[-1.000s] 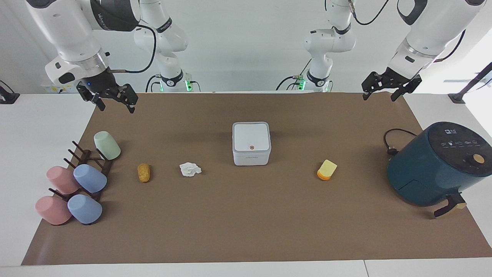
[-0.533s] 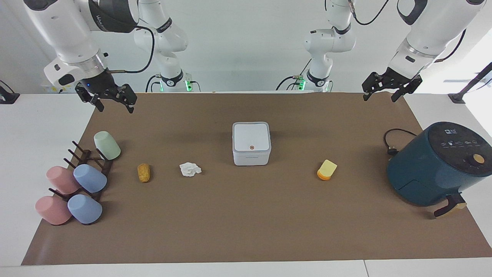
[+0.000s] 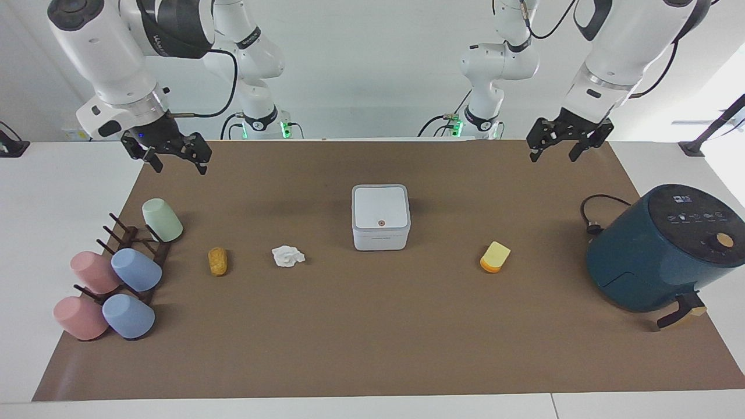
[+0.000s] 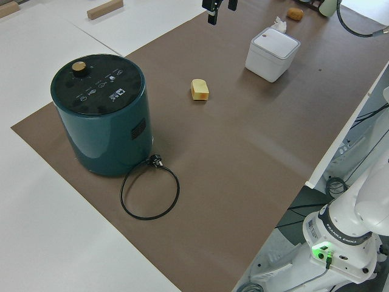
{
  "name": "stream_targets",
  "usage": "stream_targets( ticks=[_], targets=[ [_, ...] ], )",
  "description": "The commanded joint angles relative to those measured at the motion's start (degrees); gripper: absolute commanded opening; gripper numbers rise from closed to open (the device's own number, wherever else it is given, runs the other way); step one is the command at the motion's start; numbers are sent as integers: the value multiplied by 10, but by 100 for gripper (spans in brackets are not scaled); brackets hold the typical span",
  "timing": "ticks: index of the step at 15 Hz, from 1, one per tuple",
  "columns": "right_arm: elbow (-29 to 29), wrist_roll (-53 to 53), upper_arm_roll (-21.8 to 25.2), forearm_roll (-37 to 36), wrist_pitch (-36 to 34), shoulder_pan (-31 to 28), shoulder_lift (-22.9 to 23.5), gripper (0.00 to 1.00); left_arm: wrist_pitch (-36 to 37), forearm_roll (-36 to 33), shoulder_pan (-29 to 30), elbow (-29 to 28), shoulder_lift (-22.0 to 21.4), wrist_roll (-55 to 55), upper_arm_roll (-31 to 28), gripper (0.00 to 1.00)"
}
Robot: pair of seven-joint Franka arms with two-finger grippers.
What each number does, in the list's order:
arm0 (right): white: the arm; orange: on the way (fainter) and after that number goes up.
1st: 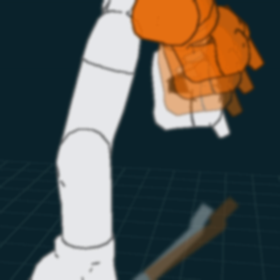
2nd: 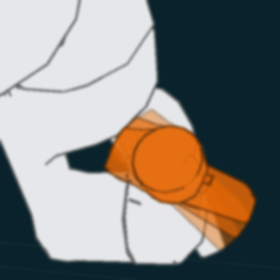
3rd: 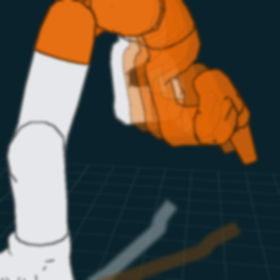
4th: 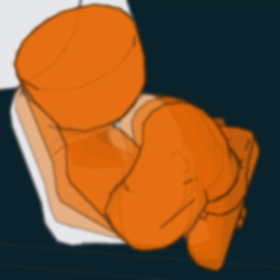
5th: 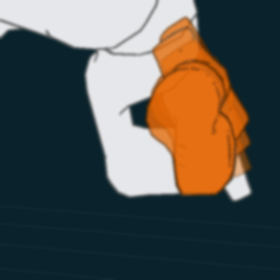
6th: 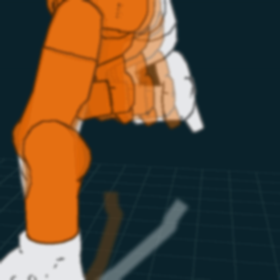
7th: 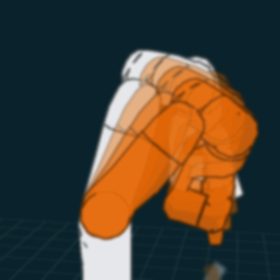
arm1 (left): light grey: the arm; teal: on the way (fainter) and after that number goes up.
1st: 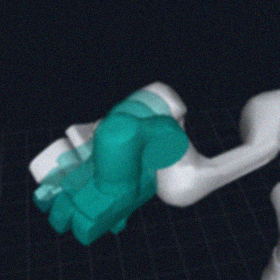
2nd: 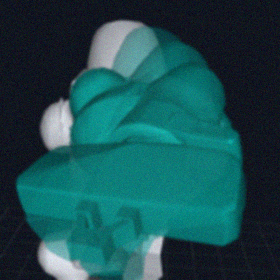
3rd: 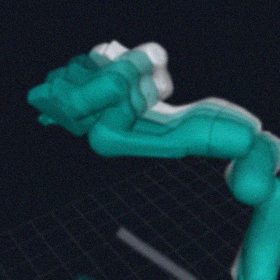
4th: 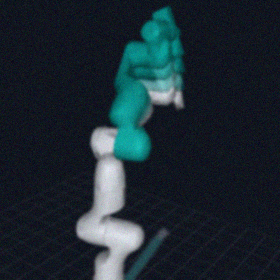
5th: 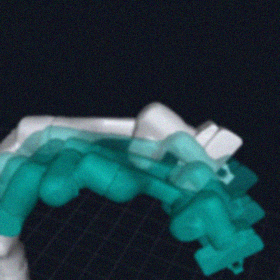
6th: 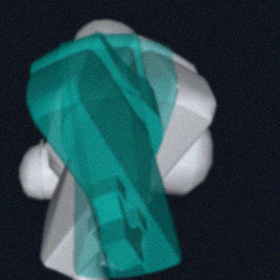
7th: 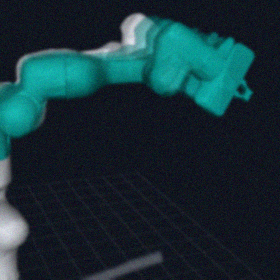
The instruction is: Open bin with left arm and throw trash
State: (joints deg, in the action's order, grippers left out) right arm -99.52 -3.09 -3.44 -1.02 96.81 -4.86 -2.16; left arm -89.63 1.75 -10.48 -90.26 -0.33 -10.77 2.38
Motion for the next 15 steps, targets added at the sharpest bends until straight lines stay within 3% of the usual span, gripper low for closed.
stream_targets(
  ticks=[1, 3, 6, 9, 13, 15],
  targets=[
    [-81, 18, -2, 6, 77, -5, -31, 100, -63, 24, -70, -11, 29, -121, -5, 2],
    [-111, 23, -3, 8, 129, -4, -24, 100, -106, 34, -118, -5, 68, -187, -5, 0],
    [-132, 26, -3, 25, 209, -4, 24, 100, -176, 37, -192, 6, 128, -260, -5, 0],
    [-140, 55, -2, 24, 281, 0, 73, 100, -233, 41, -234, -7, 171, -269, -5, 0],
    [-225, 144, -2, 24, 419, 1, 80, 100, -281, 54, -249, -41, 176, -269, -5, 0],
    [-233, 181, -1, 23, 433, -5, 96, 100, -306, 55, -252, -57, 176, -282, -5, 0]
  ],
)
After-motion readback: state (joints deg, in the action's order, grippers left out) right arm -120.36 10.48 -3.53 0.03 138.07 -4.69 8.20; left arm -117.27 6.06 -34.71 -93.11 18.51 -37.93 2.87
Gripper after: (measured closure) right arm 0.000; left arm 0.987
